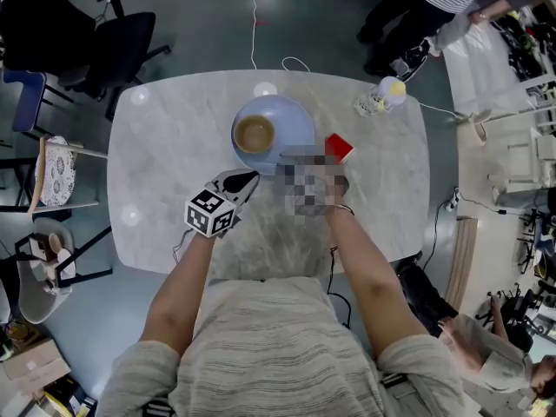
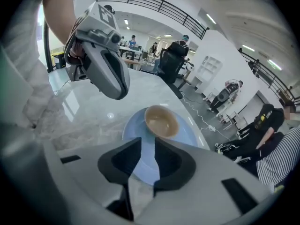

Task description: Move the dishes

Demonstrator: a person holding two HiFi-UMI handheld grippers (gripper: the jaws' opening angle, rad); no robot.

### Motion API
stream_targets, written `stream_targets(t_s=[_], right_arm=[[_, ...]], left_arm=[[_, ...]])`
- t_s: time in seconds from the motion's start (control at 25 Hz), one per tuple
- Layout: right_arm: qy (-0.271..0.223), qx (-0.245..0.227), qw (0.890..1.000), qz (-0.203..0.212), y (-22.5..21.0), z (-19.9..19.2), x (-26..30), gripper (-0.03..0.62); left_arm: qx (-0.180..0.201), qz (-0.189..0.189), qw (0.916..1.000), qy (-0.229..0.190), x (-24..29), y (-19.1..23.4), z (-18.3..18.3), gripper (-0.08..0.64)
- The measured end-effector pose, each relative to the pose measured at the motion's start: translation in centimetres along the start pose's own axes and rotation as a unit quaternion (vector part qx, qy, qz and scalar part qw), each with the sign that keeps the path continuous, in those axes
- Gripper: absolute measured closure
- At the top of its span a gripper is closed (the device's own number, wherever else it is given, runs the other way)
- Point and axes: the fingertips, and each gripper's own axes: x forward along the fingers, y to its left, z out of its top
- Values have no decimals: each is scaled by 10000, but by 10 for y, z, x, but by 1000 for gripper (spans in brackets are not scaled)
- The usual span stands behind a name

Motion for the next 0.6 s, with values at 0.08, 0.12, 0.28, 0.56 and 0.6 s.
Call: stream_targets(t_s=[0.08, 0.12, 0.28, 0.56, 0.6], right_arm=[[-9, 212, 9997, -118, -2, -9, -7, 494], [-13, 356, 9992, -192, -3, -15, -12, 499], [-25, 1176, 9917, -510, -12, -42, -31, 503], [118, 2196, 9697, -1060, -22, -91, -57, 493], [122, 2358, 9651, -1137, -25, -97, -59, 492]], left_arm=[[23, -78, 10000, 27, 8, -6, 0, 539], [35, -121, 9999, 41, 12, -9, 0, 538], [96, -281, 9995, 115, 26, -27, 1, 538], [189, -489, 9984, 228, 45, -49, -1, 539], [200, -513, 9982, 246, 47, -51, -2, 540]])
